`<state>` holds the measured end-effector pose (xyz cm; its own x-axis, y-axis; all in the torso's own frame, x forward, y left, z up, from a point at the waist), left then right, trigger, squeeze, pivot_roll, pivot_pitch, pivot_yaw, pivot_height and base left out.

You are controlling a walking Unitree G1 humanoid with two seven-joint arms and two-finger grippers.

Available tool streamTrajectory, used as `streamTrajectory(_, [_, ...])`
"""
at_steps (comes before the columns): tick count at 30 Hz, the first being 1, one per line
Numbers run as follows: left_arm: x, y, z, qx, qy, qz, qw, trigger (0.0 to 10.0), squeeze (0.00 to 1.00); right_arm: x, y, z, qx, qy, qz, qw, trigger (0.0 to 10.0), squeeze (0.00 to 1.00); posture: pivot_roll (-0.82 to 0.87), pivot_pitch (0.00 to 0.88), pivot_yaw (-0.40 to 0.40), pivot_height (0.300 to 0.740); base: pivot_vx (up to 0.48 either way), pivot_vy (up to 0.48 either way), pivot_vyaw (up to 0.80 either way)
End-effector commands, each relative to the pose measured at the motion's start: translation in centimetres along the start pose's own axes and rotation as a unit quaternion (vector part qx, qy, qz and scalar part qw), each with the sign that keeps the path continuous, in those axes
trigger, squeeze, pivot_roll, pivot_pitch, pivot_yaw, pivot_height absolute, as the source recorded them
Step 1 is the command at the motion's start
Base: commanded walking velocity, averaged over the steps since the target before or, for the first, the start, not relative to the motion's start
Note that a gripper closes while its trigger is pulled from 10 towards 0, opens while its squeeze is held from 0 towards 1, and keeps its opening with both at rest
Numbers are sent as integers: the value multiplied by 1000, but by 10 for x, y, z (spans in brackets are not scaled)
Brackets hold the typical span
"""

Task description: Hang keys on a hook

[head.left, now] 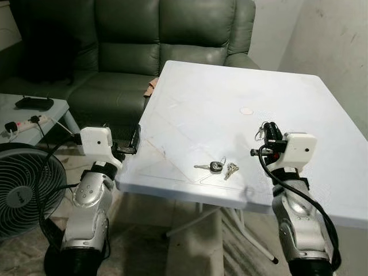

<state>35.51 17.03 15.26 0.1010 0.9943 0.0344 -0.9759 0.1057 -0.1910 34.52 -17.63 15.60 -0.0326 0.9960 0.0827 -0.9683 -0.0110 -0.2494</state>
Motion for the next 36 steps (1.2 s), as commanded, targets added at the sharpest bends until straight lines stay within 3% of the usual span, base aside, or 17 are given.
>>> streamTrajectory(1, [1,3,1,-4,3,2,1000,10000,0,-1,1,0,6,16,1,1000,10000,0,-29,0,-10,740,0,0,0])
streamTrajectory(12, [0,-7,3,-3,0,-2,1000,10000,0,10,-4,-11,41,12,14,999,10000,0,-33,0,-7,740,0,0,0])
streamTrajectory(20, [9,-18,4,3,-9,5,1000,10000,0,7,-7,-12,39,19,-2,999,10000,0,-40,0,4,740,0,0,-756])
streamTrajectory(31, [8,-19,-1,12,-1,6,1000,10000,0,11,-8,-14,44,17,1,999,10000,0,-37,0,4,740,0,0,-787])
streamTrajectory(36, [10,-21,-1,13,0,13,1000,10000,0,12,-9,-15,46,19,3,999,10000,0,-37,0,2,740,0,412,-788])
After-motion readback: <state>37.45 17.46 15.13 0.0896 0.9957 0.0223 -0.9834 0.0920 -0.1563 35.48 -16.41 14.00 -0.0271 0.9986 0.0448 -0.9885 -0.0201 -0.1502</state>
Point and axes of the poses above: a point about 5 cm out from each wrist's last joint towards the gripper, its own y axis pointing back from the gripper into the wrist, its own z axis along the axis of the wrist's last joint, x = y × z, the point moved 5 cm from there along -y, pointing out of the wrist towards the gripper, and after that the axes turned 6 degrees about -y, right-handed, at the moved point
